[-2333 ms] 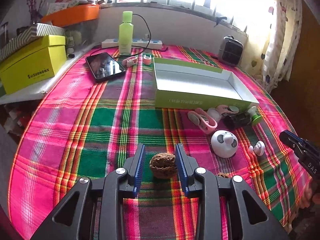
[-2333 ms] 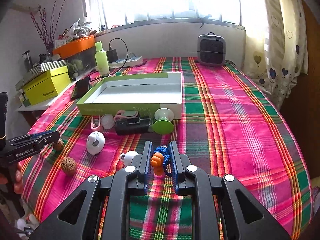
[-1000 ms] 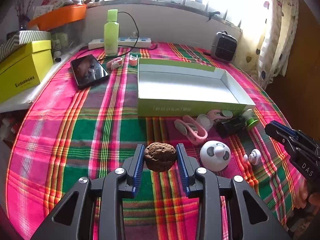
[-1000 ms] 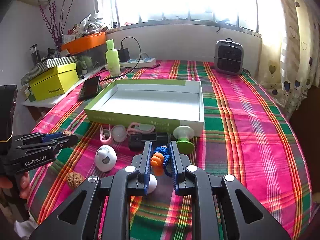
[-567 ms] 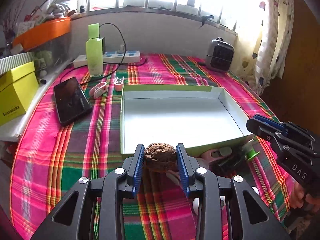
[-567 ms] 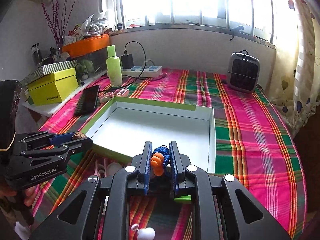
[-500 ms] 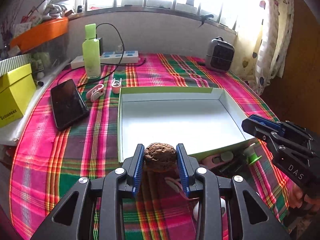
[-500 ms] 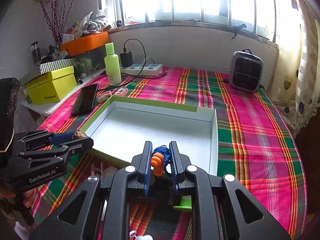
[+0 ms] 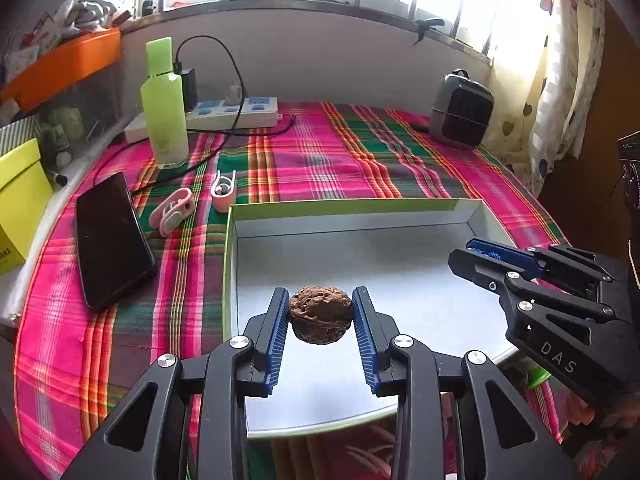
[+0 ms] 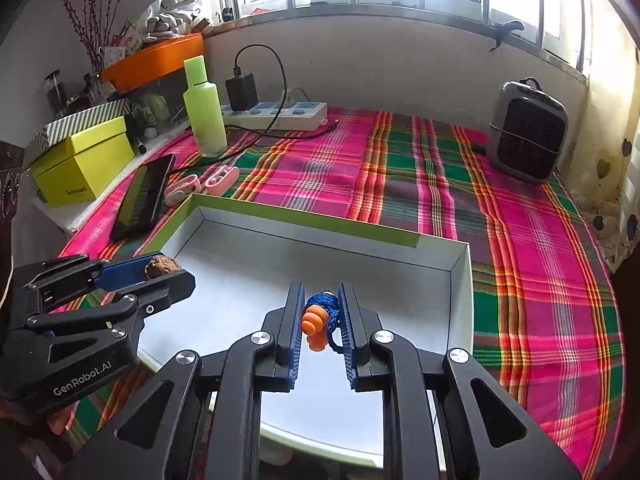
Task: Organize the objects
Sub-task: 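Carry the walnut in the left tool and the orange toy in the right tool over the green box, then open the right tool to drop the orange toy while the left tool releases the walnut into the box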
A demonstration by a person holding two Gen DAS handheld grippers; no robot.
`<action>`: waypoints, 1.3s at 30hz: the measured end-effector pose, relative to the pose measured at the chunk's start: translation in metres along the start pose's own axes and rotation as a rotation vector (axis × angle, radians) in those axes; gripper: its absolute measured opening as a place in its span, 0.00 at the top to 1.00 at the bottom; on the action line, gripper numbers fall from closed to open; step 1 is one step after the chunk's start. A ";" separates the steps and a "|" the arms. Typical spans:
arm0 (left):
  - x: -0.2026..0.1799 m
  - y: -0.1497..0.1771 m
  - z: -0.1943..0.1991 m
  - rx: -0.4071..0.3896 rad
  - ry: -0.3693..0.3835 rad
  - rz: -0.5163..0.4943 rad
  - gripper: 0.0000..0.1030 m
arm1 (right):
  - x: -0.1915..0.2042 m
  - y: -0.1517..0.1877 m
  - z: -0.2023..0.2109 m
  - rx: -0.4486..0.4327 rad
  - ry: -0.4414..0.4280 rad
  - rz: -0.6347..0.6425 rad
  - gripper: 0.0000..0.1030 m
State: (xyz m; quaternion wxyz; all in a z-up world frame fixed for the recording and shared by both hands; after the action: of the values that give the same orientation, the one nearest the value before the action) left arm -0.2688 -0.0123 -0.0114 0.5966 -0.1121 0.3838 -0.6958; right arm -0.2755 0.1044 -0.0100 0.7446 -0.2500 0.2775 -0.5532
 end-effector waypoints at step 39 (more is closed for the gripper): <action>0.019 -0.022 -0.043 0.071 -0.033 0.016 0.64 | 0.007 -0.019 -0.049 0.086 0.032 0.033 0.66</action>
State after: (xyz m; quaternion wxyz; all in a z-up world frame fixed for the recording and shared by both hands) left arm -0.3171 -0.0131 -0.0316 0.6118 -0.0992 0.3500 -0.7024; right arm -0.3211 0.0893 -0.0333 0.7591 -0.2043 0.2694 -0.5563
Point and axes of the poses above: each gripper's, at about its wrist camera, not at the fingertips, and z roughly against the way its jaws point, x to its left, y to its underside, the point moved 7 cm from there along -z, roughly the way its jaws point, and after that the axes turned 15 degrees about y, right-handed, at the moved point
